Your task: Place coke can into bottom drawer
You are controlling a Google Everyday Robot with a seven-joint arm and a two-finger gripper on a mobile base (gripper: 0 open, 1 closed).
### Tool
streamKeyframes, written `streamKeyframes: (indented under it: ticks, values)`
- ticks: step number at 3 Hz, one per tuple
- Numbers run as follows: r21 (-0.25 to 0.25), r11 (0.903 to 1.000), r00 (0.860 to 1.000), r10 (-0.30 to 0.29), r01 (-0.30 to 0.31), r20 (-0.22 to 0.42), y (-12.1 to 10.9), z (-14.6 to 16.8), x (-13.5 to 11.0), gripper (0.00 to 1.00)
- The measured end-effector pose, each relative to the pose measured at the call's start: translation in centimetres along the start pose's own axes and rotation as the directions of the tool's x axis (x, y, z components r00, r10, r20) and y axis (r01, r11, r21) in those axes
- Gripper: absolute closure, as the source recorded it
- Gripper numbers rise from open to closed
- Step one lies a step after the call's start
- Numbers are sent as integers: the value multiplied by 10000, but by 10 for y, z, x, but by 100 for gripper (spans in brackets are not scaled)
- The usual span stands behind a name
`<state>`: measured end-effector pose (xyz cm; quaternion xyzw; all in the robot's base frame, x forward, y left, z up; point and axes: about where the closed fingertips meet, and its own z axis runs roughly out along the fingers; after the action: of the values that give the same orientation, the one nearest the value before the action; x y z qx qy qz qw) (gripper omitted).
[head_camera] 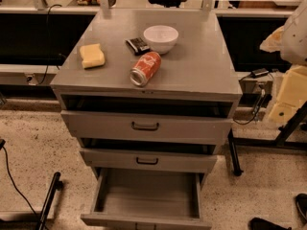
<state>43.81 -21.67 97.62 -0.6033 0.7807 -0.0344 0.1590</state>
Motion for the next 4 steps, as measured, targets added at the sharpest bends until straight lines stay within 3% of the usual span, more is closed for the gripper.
streamKeyframes:
  ticks: [1,2,3,4]
  values:
    - [0,10000,10000,0,0,0,0,0,0,0]
    - [-392,9948,9956,-938,935,-56,-2,1,-5,0]
    - [-639,9562,9582,-2844,2858,296,-15,32,-23,0]
    - [-369,9293,9297,-3661,3675,400,-20,34,-27,0]
